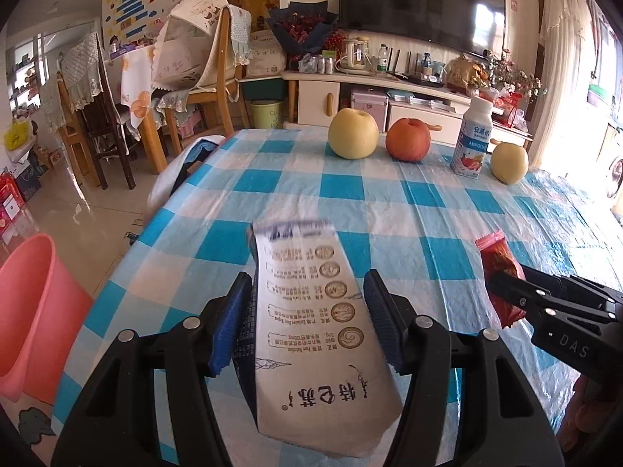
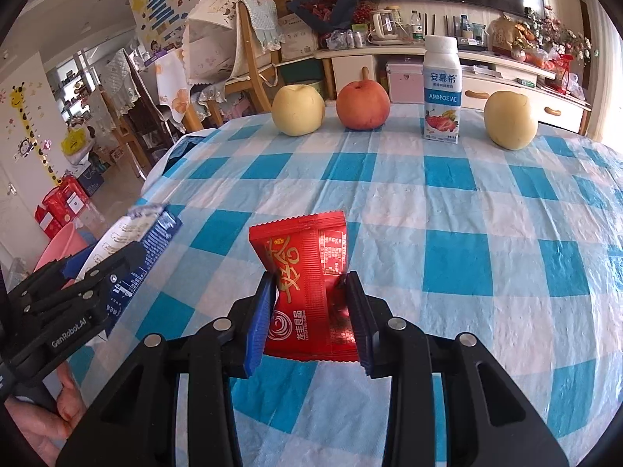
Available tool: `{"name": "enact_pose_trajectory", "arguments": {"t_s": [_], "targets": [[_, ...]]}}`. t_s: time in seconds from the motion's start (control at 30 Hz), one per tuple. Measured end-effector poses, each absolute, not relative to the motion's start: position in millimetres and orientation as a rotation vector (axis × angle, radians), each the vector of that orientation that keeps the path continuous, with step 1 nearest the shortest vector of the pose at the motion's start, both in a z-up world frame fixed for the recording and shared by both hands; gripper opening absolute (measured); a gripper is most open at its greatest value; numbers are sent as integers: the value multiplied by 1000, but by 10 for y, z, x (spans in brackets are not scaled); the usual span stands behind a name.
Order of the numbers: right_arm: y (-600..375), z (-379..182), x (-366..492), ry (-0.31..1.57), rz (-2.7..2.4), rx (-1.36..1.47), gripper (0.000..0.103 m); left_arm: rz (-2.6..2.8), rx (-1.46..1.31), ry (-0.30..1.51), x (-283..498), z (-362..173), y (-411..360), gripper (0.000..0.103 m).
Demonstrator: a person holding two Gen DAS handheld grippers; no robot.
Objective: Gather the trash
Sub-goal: 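Carry the white packet with the left tool while the right tool carries the red wrapper to the bucket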
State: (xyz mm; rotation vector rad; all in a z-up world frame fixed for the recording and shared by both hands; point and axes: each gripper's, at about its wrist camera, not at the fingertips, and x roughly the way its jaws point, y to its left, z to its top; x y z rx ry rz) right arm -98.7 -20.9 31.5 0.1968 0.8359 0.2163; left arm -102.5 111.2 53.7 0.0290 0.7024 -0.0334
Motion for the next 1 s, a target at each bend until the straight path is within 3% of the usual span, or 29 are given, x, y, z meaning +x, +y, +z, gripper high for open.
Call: {"name": "enact_pose_trajectory", "arguments": {"t_s": [0.03, 0.43, 0.5, 0.57, 0.67, 0.77, 1.0], "targets": [[-184, 340, -1025, 834, 218, 192, 39, -29, 27, 698, -1042, 569, 1140, 46], [34, 567, -1368, 820, 240, 162, 39, -56, -41, 707, -1257, 676, 1435, 41], [38, 576, -1437, 821, 238, 158, 39, -72, -91, 753, -1267, 622, 1482, 46], [27, 574, -1488, 824, 239, 159, 39, -90, -153, 797, -1280, 551, 1512, 61], [22, 563, -1581, 824, 241, 146, 39, -115, -233, 852, -1279, 452, 1481, 65], [-19, 543, -1622, 824, 246, 162, 39, -102, -229, 884, -1282, 388, 1332, 78], [-130, 571, -1682, 802, 283, 194, 39, 0, -154, 974, -1102, 135, 969, 82]]}}
